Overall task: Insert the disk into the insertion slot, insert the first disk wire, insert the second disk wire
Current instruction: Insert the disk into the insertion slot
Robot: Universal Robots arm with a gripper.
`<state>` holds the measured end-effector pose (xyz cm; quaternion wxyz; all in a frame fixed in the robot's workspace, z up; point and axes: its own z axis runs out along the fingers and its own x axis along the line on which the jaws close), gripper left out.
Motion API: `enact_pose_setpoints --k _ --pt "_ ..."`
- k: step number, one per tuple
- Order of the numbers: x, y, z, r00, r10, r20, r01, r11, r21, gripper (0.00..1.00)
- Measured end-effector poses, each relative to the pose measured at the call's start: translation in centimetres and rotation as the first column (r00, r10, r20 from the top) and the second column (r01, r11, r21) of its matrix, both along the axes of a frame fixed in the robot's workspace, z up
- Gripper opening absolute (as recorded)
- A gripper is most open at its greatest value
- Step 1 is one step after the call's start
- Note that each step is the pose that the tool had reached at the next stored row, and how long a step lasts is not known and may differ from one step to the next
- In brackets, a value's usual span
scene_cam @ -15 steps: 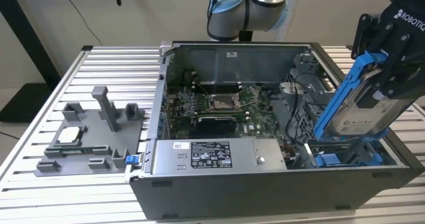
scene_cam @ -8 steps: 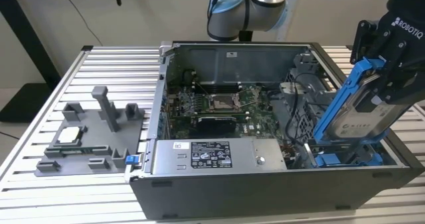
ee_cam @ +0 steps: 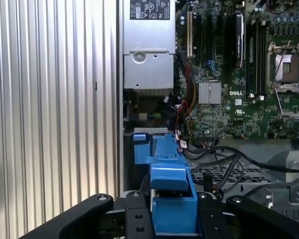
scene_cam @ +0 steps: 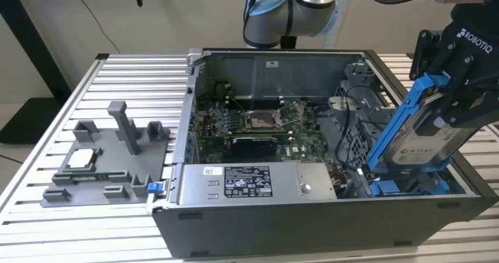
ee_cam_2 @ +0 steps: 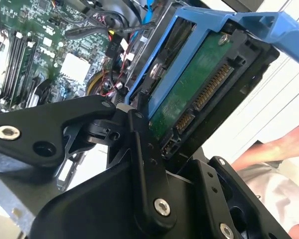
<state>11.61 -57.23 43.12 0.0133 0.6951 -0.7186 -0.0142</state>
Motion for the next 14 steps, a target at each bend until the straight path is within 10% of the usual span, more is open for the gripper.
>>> enact_pose_setpoints --k 14 --pt "0.1 0.00 -1.27 1.0000 -0.008 0.0000 0.008 1.0000 0.0002 0.00"
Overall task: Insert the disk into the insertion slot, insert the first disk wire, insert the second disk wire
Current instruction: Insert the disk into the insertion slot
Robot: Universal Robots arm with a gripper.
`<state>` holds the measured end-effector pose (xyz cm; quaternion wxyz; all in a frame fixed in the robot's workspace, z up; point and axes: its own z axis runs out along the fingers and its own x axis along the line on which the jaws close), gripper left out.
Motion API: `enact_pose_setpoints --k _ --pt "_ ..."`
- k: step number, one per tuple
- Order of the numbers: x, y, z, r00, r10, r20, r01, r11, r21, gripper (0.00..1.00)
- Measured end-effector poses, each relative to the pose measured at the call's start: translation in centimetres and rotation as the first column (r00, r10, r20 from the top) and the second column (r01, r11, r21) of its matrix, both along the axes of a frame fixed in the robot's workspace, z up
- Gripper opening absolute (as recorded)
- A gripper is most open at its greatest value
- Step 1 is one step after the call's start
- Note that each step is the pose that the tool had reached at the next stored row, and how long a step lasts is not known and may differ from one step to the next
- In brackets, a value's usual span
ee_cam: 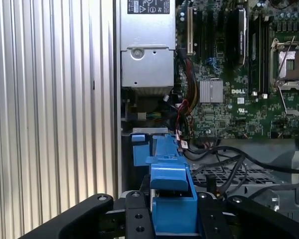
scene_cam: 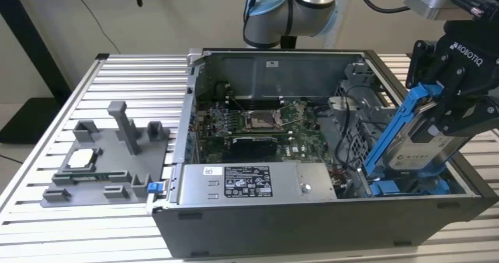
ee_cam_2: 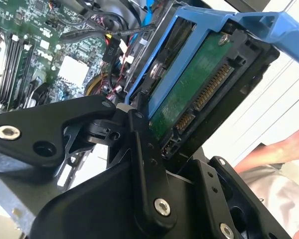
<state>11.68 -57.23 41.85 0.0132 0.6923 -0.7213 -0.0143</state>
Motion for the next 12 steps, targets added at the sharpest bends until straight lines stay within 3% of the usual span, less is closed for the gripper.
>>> enact_pose_setpoints --k 12 --pt "0.07 0.00 -0.90 1.0000 -0.007 0.0000 0.007 1.0000 0.0005 0.00"
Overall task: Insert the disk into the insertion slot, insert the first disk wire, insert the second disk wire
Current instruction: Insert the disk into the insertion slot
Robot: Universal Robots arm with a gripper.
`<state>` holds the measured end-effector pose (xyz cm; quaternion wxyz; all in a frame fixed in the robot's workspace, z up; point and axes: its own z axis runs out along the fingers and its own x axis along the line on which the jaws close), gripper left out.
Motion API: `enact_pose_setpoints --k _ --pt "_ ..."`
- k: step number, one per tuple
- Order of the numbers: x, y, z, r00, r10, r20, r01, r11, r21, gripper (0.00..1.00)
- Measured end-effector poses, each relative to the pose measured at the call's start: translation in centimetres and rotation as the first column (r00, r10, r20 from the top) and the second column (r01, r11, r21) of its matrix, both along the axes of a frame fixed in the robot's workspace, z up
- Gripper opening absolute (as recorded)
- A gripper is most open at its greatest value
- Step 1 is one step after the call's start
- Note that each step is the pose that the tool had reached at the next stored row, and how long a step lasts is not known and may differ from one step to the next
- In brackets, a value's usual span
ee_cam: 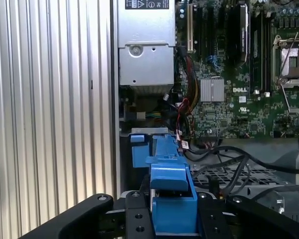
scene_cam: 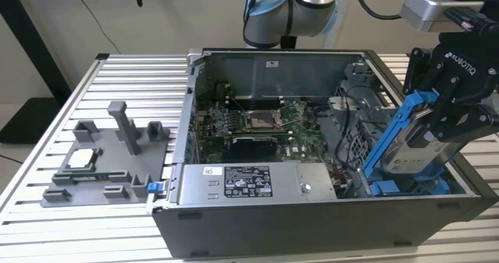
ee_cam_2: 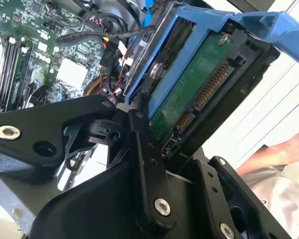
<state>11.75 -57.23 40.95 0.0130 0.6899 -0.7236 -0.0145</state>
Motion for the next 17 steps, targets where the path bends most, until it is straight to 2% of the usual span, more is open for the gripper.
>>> enact_pose_setpoints --k 12,17 --pt "0.0 0.17 -1.01 1.0000 -0.004 0.0000 0.004 1.0000 0.0034 0.00" --pt "0.0 0.21 -1.71 1.0000 -0.005 0.0000 0.005 1.0000 0.0036 0.00"
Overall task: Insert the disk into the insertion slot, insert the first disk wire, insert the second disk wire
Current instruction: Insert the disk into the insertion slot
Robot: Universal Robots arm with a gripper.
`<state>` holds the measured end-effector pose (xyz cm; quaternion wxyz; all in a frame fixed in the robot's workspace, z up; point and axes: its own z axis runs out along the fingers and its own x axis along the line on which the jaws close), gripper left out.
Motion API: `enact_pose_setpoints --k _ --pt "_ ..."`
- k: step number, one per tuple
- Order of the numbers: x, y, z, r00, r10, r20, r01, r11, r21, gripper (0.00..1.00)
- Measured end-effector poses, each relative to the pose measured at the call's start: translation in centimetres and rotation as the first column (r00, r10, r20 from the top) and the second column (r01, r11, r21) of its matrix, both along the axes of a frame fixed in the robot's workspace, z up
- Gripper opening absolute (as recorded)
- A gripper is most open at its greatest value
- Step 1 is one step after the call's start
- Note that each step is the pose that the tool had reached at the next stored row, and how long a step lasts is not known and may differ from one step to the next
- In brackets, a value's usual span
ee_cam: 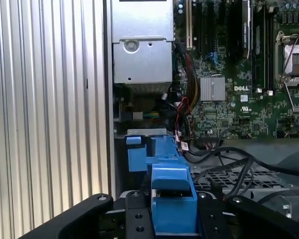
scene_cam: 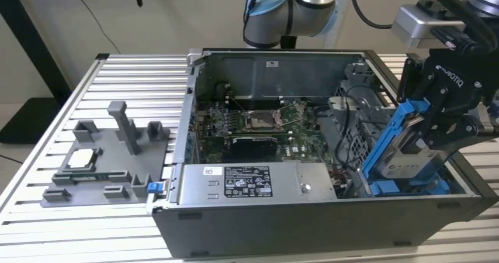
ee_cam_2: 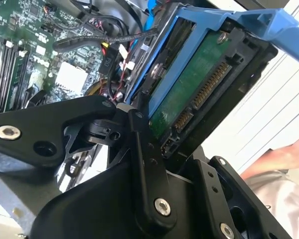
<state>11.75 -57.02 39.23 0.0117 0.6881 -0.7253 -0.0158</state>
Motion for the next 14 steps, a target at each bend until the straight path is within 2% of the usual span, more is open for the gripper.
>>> enact_pose_setpoints --k 6,12,13,14 --pt "0.00 0.00 -0.77 1.0000 0.000 -0.0001 0.000 1.0000 -0.0002 0.00" --pt "0.00 0.00 -0.90 1.0000 0.000 -0.0001 0.000 1.0000 0.0003 0.00" --pt "0.00 0.00 -0.89 1.0000 0.000 -0.0001 0.000 1.0000 0.0001 1.00" --pt "0.00 0.00 -0.89 1.0000 0.000 -0.0001 0.000 1.0000 0.0001 1.00"
